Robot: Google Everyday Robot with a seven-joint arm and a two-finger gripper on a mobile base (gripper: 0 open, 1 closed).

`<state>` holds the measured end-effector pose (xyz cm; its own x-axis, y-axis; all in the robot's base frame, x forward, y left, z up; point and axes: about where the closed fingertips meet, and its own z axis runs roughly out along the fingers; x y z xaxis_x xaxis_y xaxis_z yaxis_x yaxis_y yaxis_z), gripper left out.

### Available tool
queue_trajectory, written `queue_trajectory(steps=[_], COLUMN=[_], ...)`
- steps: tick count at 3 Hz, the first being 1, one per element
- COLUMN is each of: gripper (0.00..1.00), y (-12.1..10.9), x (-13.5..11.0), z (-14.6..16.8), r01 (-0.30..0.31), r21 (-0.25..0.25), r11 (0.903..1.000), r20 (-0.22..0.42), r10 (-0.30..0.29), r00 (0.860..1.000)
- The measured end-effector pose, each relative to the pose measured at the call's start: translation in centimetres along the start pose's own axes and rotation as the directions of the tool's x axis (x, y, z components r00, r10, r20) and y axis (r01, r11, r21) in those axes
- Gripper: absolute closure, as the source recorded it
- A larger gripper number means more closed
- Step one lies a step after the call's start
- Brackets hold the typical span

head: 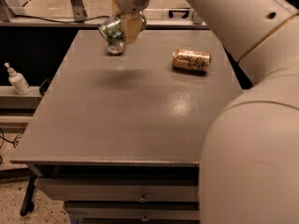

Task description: Move green can near 7up can

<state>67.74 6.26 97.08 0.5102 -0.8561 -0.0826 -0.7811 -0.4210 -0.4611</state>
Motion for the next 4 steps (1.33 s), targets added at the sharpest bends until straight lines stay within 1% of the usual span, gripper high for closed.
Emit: queue_trajectory(steps=[1,2,3,4], gripper=[1.0,1.0,1.0,1.0], y=[-2.6,-4.9,-5.9,-5.5], x=[2.7,4.4,5.9,7.8], z=[2.2,3.5,5.1,7.2], r01=[0.013,0.008,0.005,0.007], r21=[-0.007,0.028,0.052,0.028], r11=[0.9999,0.9996,0.9987,0.9996], r20=[0.005,0.026,0.035,0.005], r10=[-0.013,-0.009,-0.007,-0.007], r00=[1.0,1.0,0.999,1.0])
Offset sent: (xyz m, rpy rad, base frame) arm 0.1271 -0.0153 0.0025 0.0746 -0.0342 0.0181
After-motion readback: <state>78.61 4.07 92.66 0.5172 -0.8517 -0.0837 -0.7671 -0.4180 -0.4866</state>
